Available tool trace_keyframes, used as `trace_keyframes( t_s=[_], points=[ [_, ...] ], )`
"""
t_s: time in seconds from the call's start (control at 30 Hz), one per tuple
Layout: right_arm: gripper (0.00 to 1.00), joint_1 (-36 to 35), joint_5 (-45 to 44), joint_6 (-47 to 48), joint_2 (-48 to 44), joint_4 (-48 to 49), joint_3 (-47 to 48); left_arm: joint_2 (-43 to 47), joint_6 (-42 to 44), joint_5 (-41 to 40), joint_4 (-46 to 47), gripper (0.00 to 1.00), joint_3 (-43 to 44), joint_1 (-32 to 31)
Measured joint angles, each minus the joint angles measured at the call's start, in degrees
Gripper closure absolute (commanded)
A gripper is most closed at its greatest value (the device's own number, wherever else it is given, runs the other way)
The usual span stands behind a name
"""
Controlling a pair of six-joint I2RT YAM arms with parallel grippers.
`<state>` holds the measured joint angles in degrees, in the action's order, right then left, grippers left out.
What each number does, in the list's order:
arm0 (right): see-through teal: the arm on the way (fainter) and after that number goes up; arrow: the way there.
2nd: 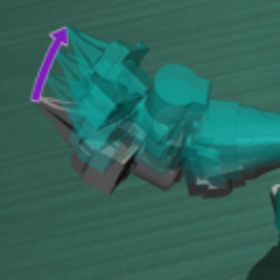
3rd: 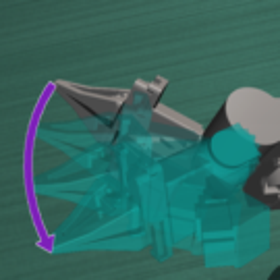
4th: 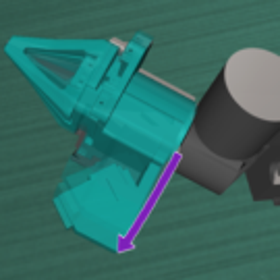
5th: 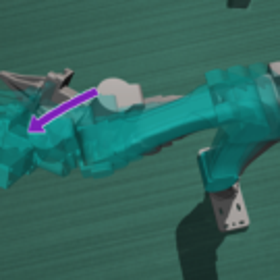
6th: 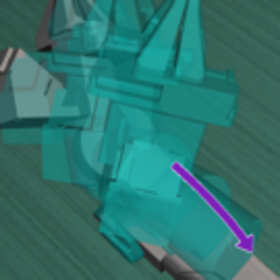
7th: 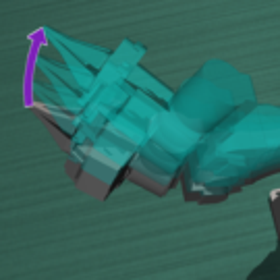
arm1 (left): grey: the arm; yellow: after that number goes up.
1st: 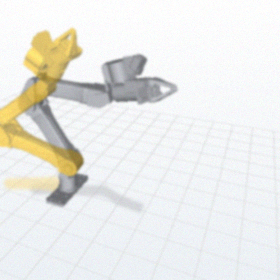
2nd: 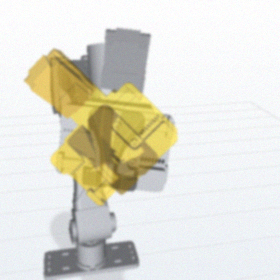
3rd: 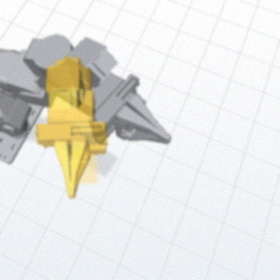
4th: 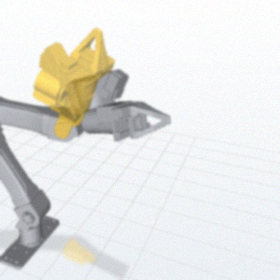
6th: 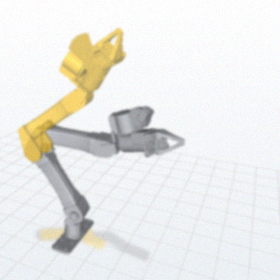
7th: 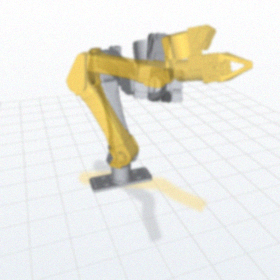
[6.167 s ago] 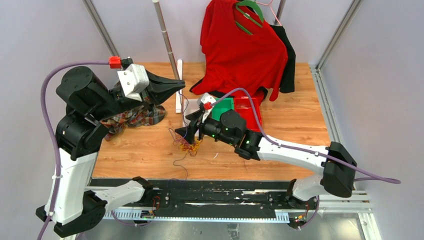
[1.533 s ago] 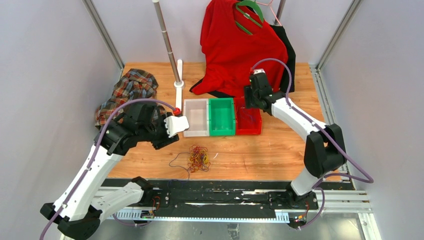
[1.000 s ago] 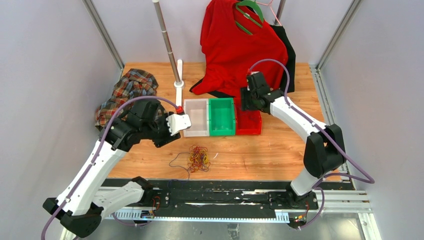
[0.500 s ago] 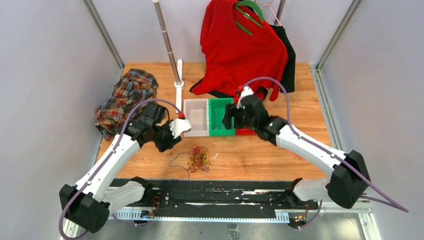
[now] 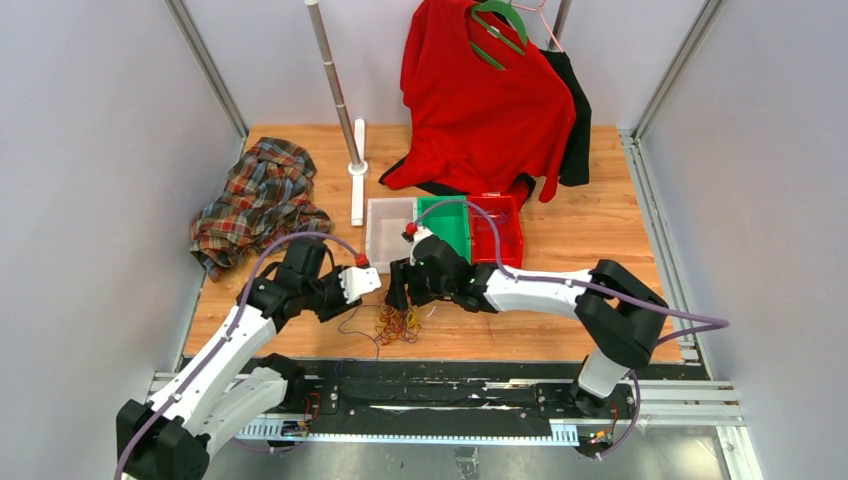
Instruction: Untangle the cables
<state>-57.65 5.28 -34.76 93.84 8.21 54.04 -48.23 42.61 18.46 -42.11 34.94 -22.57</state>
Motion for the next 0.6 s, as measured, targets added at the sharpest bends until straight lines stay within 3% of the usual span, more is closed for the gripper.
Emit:
trace_keyframes(
  t_s=[0.27,0.43,0.6],
  points=[
    [0.88,-0.5,0.5,-4.0,1.8,4.3,-4.8,3.1,5.2,0.3,1.7,0.56,-3.5,-3.2],
    [0.95,-0.5,-0.6,-7.2,-1.4,10.1,-13.0,1.4,7.7,-2.6,4.1,0.56,-5.2,-10.4],
    [0.99,-0.5,-0.9,-8.6,-3.0,15.2,-17.7,-6.2,10.3,-5.0,8.0,0.55,-5.2,-13.1]
  ],
)
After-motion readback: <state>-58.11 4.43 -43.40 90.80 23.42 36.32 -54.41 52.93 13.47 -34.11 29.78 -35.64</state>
